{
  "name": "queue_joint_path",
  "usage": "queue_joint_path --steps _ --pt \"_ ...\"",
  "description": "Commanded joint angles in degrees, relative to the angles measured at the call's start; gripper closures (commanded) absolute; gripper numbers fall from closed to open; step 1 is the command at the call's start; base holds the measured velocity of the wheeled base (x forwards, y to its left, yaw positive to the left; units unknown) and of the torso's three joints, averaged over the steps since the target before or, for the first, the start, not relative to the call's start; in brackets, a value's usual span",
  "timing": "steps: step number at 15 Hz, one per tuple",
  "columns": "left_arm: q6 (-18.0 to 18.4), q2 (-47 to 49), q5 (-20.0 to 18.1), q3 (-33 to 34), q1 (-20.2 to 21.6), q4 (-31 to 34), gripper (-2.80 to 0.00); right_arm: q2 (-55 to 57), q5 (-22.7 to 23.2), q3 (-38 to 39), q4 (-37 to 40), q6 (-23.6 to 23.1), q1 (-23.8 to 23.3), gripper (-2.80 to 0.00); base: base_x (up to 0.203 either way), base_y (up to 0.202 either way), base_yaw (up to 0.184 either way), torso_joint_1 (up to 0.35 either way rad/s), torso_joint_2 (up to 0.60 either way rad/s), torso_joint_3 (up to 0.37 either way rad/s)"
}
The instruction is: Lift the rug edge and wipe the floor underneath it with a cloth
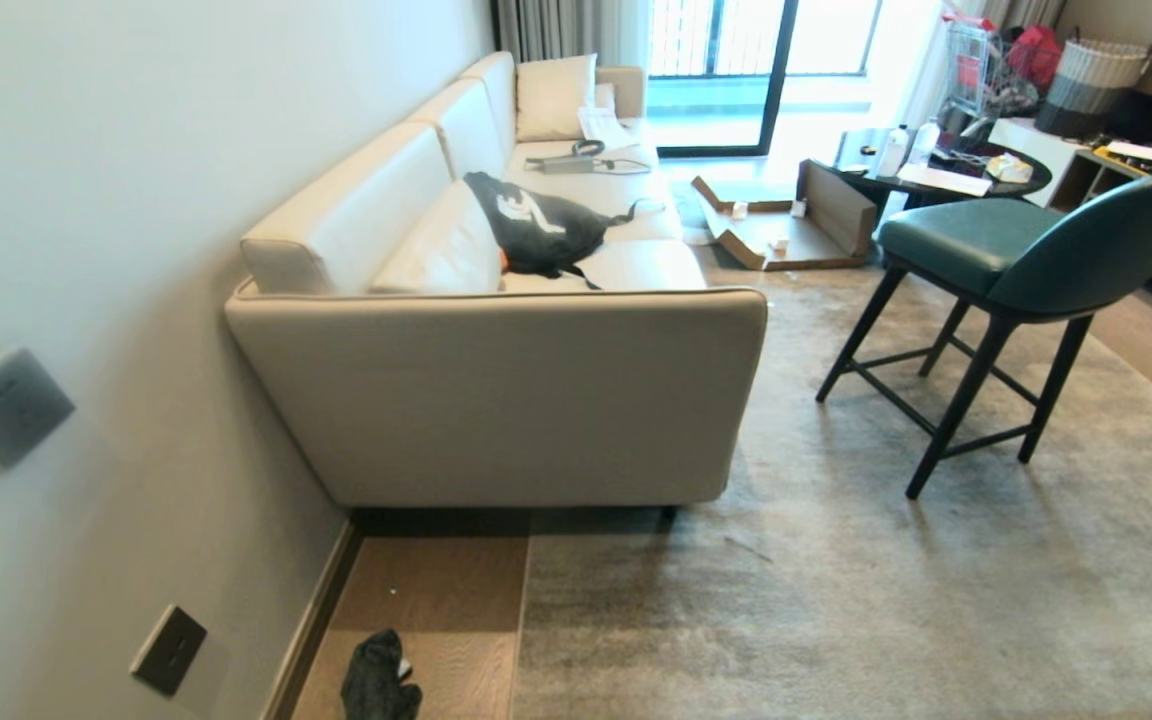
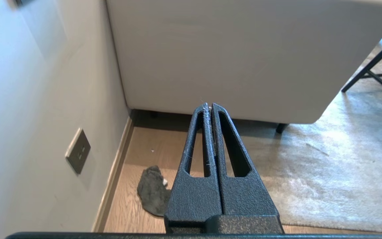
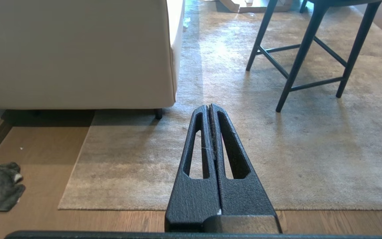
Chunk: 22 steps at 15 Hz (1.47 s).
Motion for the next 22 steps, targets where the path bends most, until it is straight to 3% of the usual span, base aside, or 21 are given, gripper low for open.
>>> queue_joint_path --steps 1,11,22 --pt "-0.06 0.00 0.05 0.00 0.00 -0.04 0.00 0.07 0.05 0.01 -0.03 0.02 0.01 0.00 0.000 0.000 0.000 0.030 -0.45 -0.398" --pt "-0.06 0.00 0.05 0.00 0.00 -0.04 0.00 0.07 0.00 0.01 -0.07 0.11 0.01 0.00 0.000 0.000 0.000 0.112 -0.48 -0.375" --pt "-0.06 0.00 0.05 0.00 0.00 -0.04 0.00 0.07 0.00 0.01 0.02 0.11 0.01 0.00 0.000 0.000 0.000 0.201 -0.57 -0.368"
